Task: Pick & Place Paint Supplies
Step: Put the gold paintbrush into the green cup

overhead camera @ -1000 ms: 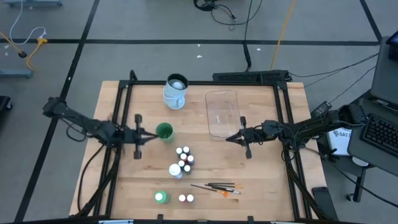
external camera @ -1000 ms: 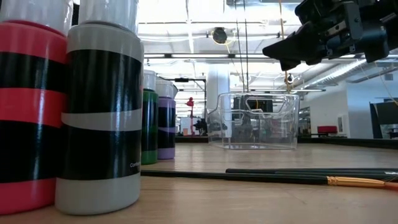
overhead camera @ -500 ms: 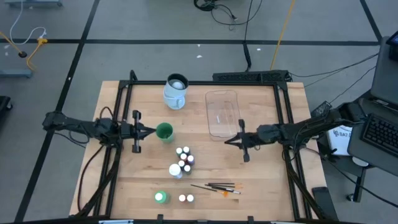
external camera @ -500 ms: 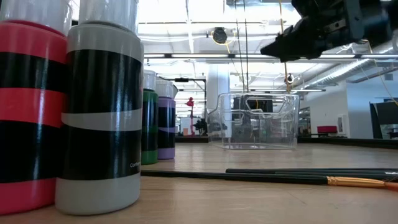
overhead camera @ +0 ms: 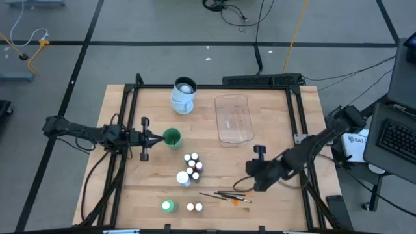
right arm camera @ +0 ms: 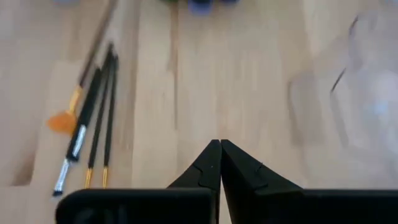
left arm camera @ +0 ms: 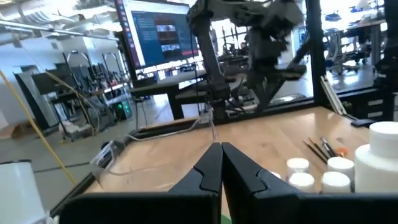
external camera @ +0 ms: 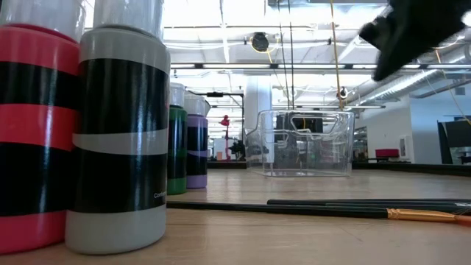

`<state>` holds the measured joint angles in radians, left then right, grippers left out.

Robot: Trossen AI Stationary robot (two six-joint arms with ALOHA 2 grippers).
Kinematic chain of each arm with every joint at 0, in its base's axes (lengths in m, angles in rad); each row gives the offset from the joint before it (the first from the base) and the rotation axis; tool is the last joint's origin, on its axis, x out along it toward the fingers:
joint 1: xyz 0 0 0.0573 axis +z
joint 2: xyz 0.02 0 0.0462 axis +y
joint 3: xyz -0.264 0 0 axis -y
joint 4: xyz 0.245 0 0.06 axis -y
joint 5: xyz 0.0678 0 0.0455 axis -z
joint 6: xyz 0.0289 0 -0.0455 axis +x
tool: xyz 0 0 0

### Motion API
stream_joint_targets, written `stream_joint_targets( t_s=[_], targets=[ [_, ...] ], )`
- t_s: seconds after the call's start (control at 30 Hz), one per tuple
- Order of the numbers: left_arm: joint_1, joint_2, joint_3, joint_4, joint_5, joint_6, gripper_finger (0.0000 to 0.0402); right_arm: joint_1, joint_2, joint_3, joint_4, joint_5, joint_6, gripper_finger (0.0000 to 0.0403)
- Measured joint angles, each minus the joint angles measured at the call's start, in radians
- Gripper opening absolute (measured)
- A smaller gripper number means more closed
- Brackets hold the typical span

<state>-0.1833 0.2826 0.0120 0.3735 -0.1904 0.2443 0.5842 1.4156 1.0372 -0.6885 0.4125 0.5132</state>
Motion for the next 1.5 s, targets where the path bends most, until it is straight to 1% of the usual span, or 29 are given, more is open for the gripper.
stream_joint_targets(
  t_s=[0.1, 0.2, 0.3, 0.37, 0.5, 0.67, 0.77, 0.93, 1.17, 1.27, 1.5],
  targets=[
    [0.000, 0.001, 0.000, 0.030, -0.001, 0.016, 0.0014, 0.011, 0.082, 0.004, -0.022, -0.091, 0.088, 0.0040],
    [0.000, 0.001, 0.000, 0.039, -0.001, 0.017, 0.0014, 0.010, 0.152, 0.002, -0.004, -0.207, 0.130, 0.0083],
    [0.000, 0.001, 0.000, 0.048, -0.001, 0.038, 0.0014, 0.010, 0.193, 0.002, 0.001, -0.329, 0.200, 0.0123],
    [0.000, 0.001, 0.000, 0.046, -0.002, 0.057, 0.0015, 0.010, 0.199, 0.002, -0.009, -0.385, 0.262, 0.0139],
    [0.000, 0.001, 0.000, 0.047, -0.002, 0.068, 0.0015, 0.044, 0.181, 0.002, -0.023, -0.387, 0.333, 0.0149],
    [0.000, 0.001, 0.000, 0.047, -0.002, 0.065, 0.0015, 0.116, 0.178, 0.002, 0.068, -0.381, 0.428, 0.0146],
    [0.000, 0.001, 0.000, 0.047, -0.002, 0.066, 0.0015, 0.161, 0.207, 0.002, 0.115, -0.335, 0.452, 0.0141],
    [0.000, 0.001, 0.000, 0.047, -0.002, 0.074, 0.0015, 0.218, 0.255, 0.001, 0.114, -0.229, 0.455, 0.0136],
    [0.000, 0.001, 0.000, 0.046, -0.002, 0.094, 0.0015, 0.237, 0.292, 0.001, 0.134, -0.167, 0.480, 0.0134],
    [0.000, 0.001, 0.000, 0.041, -0.002, 0.095, 0.0015, 0.236, 0.304, 0.001, 0.188, -0.151, 0.456, 0.0134],
    [0.000, 0.001, 0.000, 0.041, -0.002, 0.094, 0.0015, 0.236, 0.349, 0.001, 0.226, -0.178, 0.443, 0.0134]
  ],
)
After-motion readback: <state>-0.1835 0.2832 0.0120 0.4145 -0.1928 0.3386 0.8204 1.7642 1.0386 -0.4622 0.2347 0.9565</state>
